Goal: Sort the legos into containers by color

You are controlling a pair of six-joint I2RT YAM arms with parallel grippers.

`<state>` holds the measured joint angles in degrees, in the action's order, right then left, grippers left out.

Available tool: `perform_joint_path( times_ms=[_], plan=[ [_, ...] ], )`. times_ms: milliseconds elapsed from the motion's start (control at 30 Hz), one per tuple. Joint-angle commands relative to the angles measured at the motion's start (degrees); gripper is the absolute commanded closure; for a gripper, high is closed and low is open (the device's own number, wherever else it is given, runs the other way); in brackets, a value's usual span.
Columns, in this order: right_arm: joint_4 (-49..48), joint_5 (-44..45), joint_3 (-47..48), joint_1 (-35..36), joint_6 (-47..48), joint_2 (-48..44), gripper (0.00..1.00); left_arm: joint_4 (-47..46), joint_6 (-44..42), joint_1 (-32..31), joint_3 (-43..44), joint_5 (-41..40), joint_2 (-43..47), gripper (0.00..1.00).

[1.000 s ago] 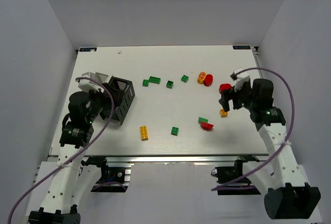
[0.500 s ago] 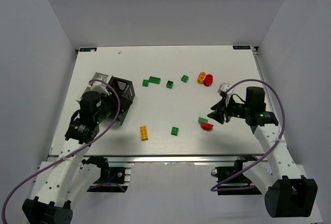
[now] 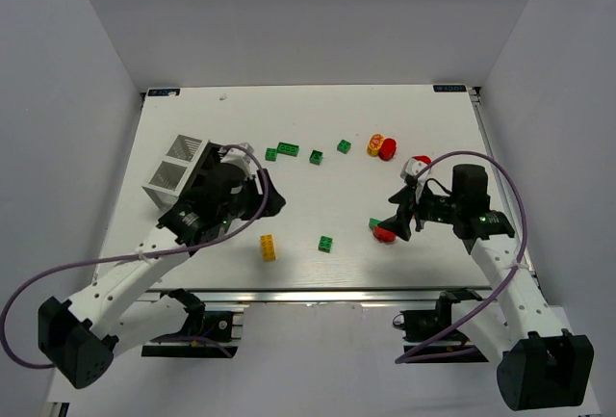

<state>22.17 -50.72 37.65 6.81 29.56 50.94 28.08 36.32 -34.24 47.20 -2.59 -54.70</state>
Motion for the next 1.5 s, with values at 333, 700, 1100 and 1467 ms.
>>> perform_joint_path(
  times_ms=[333, 700, 1100, 1467],
  plan=[
    [-1.43, 8.16, -0.99, 2.16, -2.3, -1.37, 0.26, -0.22, 6.39, -11.55, 1.15, -15.77, -5.25, 0.17],
    [-1.69, 14.68, -2.93, 3.65, -6.53, -0.4, 0.31, 6.37, 9.38, -13.83, -1.32, -21.05, -10.25, 0.17],
    [-5.3, 20.83, -4.69, 5.5, -5.57, 1.88, 0.19, 5.24, 13.43, -15.59, -7.47, -21.49, -17.19, 0.25],
    [-6.62, 20.75, -6.45, 5.5, -5.92, 1.97, 0.19, 0.32, 12.99, -15.68, -7.48, -23.07, -24.66, 0.26]
  ],
)
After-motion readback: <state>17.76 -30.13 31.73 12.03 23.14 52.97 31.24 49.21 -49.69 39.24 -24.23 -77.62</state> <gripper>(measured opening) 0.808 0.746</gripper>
